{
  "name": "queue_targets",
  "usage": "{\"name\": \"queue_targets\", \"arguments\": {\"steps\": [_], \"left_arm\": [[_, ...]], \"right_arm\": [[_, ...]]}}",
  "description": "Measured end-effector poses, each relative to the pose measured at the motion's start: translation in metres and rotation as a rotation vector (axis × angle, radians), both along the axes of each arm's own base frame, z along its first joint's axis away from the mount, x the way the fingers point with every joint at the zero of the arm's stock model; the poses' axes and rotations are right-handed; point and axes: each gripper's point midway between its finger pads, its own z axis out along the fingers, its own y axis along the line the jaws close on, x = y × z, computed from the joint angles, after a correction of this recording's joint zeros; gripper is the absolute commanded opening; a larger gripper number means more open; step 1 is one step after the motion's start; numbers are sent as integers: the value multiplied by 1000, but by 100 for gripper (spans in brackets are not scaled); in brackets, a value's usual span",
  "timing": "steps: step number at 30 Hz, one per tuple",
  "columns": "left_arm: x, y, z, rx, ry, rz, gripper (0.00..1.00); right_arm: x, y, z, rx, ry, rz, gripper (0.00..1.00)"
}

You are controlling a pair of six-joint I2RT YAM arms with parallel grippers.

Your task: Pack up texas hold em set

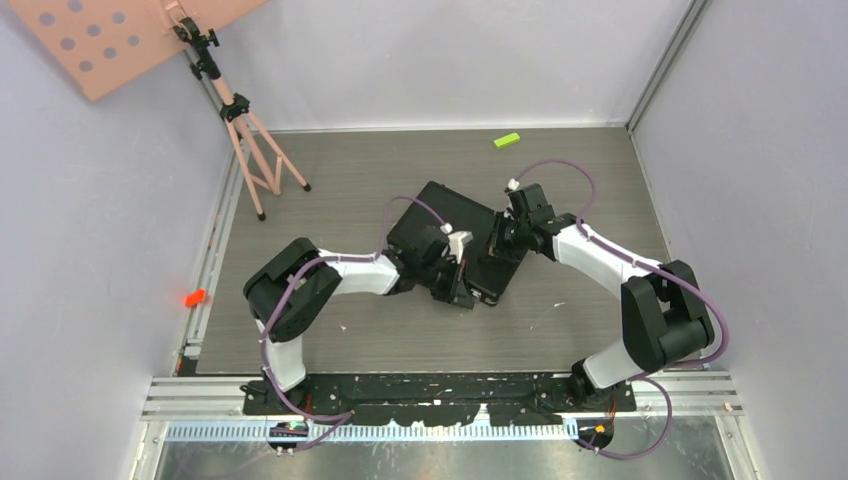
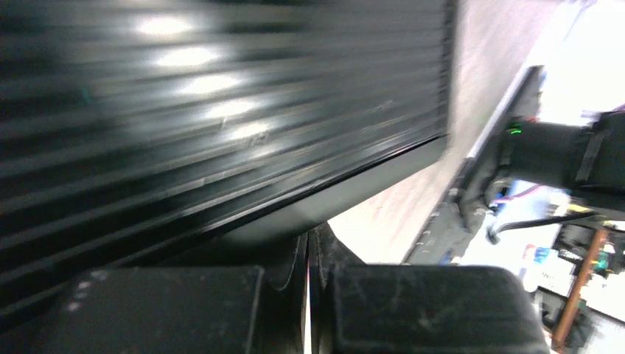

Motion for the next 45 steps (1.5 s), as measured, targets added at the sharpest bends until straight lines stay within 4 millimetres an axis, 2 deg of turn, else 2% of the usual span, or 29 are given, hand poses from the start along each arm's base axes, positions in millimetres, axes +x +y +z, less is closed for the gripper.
{"name": "queue_targets", "arguments": {"steps": [2, 4, 9, 14, 16, 19, 21, 24, 27, 31, 35, 45], "left_arm": [[-4, 6, -17, 56, -15, 27, 0], [-9, 8, -25, 90, -43, 43, 0], [4, 11, -24, 102, -118, 112, 0], [4, 43, -20, 163, -178, 188, 0], [6, 58, -9, 189, -203, 211, 0], [23, 78, 20, 196, -252, 272, 0], [45, 97, 43, 207, -278, 341, 0], [77, 125, 68, 236, -307, 452, 0], [99, 153, 76, 297, -315, 546, 0], [102, 175, 64, 368, -281, 580, 0], [104, 179, 39, 418, -230, 572, 0], [91, 189, -25, 504, -104, 538, 0]], "right_arm": [[0, -1, 0, -1, -6, -5, 0], [1, -1, 0, -1, -12, -8, 0], [1, -2, 0, -2, -17, -13, 0], [1, -2, 2, 0, -28, -15, 0], [0, -3, 2, -2, -36, -18, 0], [-2, -6, 2, -9, -40, -23, 0], [-2, -6, 2, -10, -41, -25, 0], [-2, -6, 2, -10, -41, -25, 0], [-2, -6, 2, -10, -40, -25, 1], [-2, -6, 2, -10, -40, -24, 0], [-2, -6, 2, -10, -40, -24, 0], [-2, -6, 2, -10, -40, -24, 0]]}}
